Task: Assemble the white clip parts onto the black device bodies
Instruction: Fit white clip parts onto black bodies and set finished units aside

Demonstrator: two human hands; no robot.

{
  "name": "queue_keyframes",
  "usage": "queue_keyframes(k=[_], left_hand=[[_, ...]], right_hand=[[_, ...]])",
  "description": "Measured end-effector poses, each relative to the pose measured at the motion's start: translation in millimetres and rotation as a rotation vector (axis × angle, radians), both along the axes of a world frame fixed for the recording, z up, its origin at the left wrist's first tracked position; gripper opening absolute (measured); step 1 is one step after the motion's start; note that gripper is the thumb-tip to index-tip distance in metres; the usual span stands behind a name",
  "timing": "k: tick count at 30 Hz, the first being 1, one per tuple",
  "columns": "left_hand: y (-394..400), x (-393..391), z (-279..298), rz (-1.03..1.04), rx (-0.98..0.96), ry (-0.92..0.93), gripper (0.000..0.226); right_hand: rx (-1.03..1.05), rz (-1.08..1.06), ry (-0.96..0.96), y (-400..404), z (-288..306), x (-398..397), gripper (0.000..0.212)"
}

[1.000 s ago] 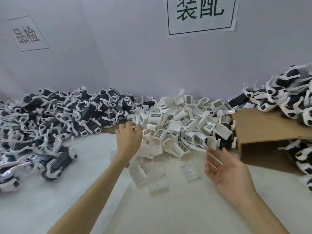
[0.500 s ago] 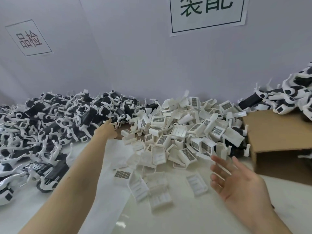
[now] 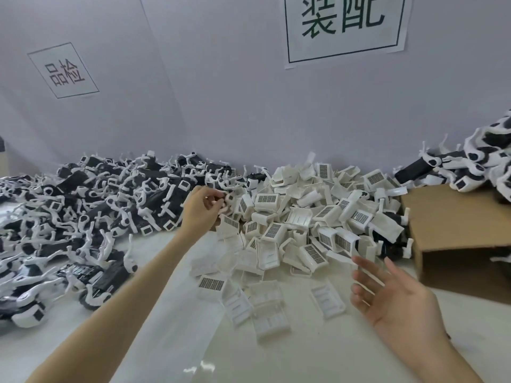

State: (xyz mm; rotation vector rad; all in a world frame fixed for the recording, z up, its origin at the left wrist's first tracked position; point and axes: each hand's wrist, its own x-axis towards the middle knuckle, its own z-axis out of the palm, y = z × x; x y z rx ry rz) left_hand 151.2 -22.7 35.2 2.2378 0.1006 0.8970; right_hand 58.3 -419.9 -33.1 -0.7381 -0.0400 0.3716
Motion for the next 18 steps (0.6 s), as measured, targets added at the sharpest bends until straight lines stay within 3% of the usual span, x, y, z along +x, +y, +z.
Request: queue_keyframes(k=[5, 9, 11, 14, 18], left_hand=[[-66.4, -67.4, 7.4, -0.206, -0.310, -0.102, 0.015], [-131.3, -106.0, 1.7, -0.397, -0.368, -0.167, 0.019], [-155.1, -113.4, 0.1, -0.483, -0.452, -0.174, 0.022], [-186.0, -121.6, -6.1, -0.646, -0.419, -0.130, 0.017], [-207.5, -130.3, -20.2, -0.795, -0.494, -0.053, 0.016]], right_hand=[[-0.018, -0.046, 0.032, 6.6, 6.7, -8.6, 0.046], [-0.087, -0.063, 0.000, 7.1, 10.8, -16.1, 0.043], [-0.200, -0.114, -0.083, 7.3, 17.6, -20.6, 0.039], [-0.384, -0.208, -0.212, 8.0, 31.2, -29.2, 0.041], [-0.392, -0.256, -0.185, -0.4, 43.2, -32.9, 0.035]])
